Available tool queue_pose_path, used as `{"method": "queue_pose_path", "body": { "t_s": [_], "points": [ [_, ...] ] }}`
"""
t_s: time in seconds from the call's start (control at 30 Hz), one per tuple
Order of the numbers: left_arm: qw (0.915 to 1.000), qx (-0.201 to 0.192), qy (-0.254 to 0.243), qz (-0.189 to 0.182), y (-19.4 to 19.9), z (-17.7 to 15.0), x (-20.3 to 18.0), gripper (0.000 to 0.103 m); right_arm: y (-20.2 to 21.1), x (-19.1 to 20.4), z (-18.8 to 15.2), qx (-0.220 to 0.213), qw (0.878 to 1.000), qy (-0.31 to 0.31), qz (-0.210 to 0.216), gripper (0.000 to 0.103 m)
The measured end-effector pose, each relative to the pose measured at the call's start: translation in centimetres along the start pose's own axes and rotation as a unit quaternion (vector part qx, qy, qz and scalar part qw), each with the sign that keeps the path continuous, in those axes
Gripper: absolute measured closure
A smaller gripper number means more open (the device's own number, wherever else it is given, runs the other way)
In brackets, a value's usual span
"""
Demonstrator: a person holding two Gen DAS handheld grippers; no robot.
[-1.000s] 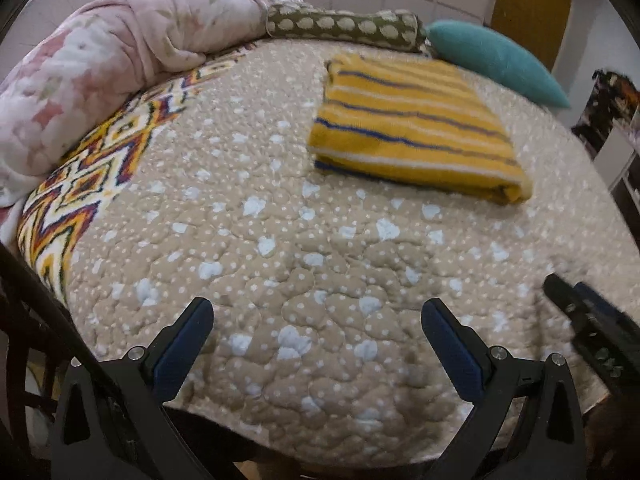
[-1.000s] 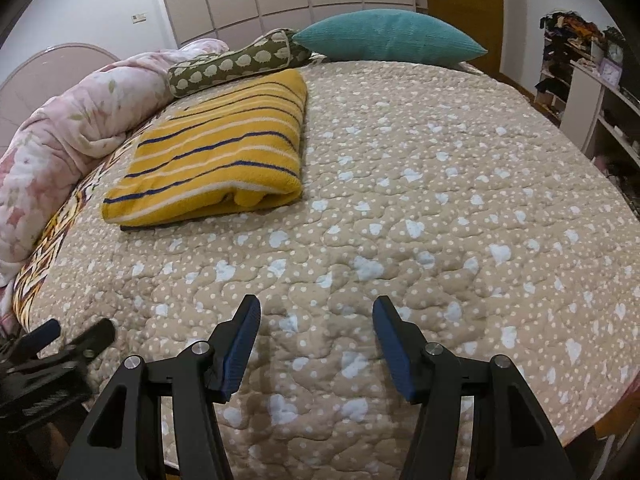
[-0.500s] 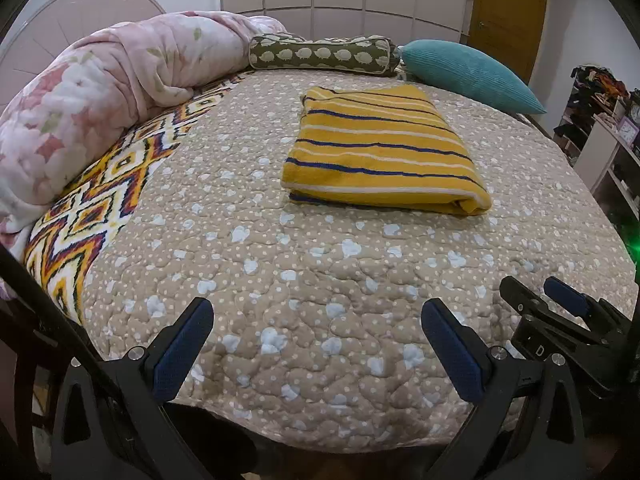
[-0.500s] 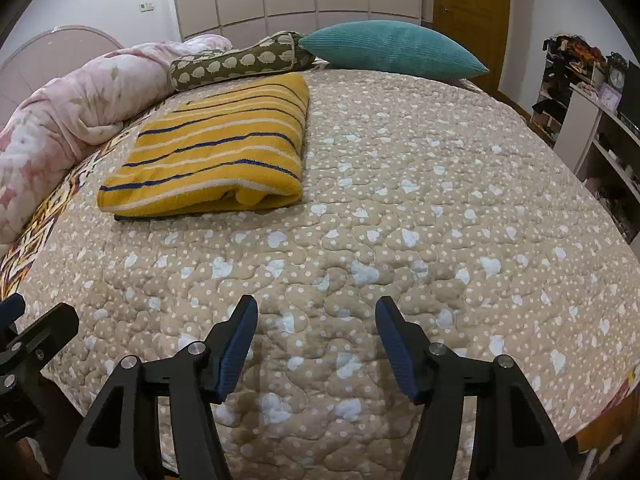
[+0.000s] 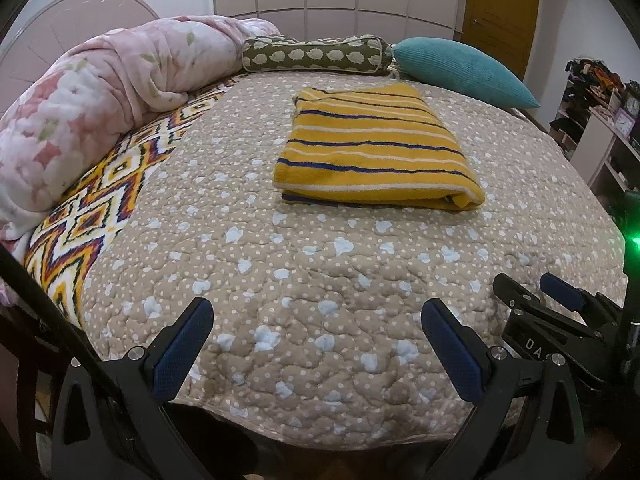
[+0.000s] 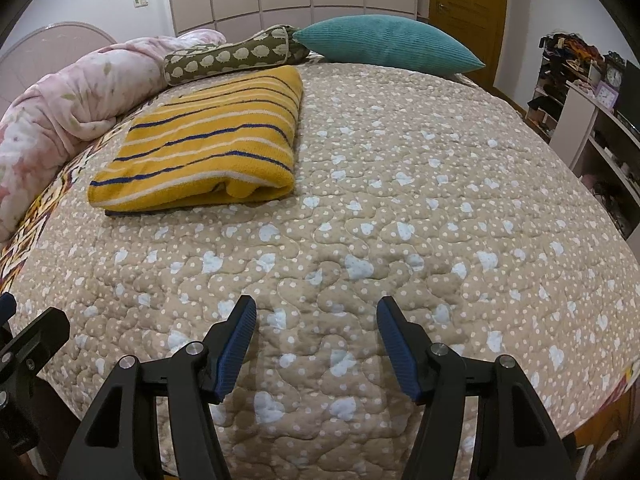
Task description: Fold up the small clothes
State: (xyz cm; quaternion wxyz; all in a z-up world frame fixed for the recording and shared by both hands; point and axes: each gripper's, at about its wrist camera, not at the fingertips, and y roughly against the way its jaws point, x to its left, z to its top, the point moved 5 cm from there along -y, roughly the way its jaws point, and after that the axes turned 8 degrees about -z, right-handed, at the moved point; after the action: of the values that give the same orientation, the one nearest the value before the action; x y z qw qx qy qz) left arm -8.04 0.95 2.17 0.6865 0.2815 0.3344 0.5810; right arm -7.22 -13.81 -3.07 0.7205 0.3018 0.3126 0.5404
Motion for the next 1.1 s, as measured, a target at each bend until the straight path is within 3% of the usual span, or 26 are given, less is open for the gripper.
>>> {"method": "queue_pose_path", "body": {
  "t_s": [0.43,1.1],
  "points": [
    [0.9999,0.010,0.002,0.009,-0.38,-0.29,0.22,0.000,-0.05,-0.07,-0.05,0.000,1.000,0.000,-0.005,0.035],
    [0.9998,0.018,-0.001,-0.007,-0.62,-0.56,-0.33,0.000,-0.28,-0.05,-0.13,-0.001,1.000,0.007,-0.010,0.034]
  ]
}}
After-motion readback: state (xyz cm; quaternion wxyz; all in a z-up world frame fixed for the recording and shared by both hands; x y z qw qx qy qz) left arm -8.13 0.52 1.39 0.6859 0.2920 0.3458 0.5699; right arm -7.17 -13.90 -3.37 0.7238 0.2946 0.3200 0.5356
